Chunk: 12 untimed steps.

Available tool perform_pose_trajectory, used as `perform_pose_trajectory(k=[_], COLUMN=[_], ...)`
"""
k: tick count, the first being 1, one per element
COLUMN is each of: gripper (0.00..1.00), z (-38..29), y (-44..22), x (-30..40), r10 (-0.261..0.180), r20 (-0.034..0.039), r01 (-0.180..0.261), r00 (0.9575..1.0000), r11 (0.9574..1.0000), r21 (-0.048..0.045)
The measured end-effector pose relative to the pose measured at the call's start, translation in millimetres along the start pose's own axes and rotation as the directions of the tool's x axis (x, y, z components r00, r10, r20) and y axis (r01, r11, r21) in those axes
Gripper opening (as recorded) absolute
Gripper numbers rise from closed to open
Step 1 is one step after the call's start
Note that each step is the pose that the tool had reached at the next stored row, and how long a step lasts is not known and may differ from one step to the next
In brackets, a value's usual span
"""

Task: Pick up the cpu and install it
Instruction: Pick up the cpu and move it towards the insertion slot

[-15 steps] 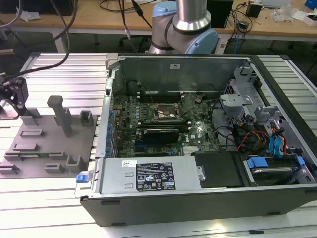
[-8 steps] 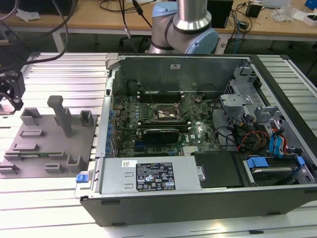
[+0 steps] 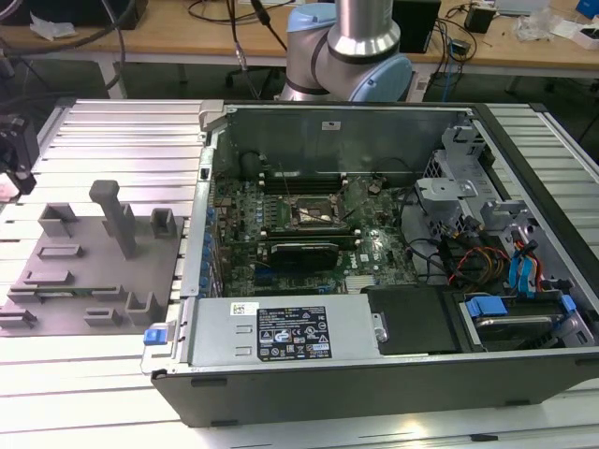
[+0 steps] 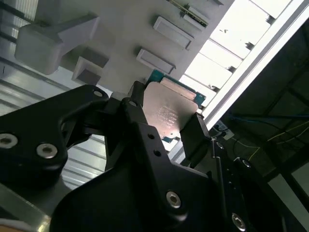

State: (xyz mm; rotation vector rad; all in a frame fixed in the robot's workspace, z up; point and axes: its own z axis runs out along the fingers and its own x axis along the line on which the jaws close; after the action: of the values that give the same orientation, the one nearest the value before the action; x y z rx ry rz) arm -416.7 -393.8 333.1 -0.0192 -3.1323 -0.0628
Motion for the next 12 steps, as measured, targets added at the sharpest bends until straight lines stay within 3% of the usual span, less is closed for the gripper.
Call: perform_pose_trajectory(k=[3,12], gripper=[0.55,0.55], z=[-11.2,-26.8], y=[1.5,3.1], x=[0.1,0.3], r10=[0.0,0.0], r20=[0.0,0.0], r01=[0.0,0.0], r00=[1.0,1.0], r11=[1.0,1.0], r21=[0.0001,0.0001])
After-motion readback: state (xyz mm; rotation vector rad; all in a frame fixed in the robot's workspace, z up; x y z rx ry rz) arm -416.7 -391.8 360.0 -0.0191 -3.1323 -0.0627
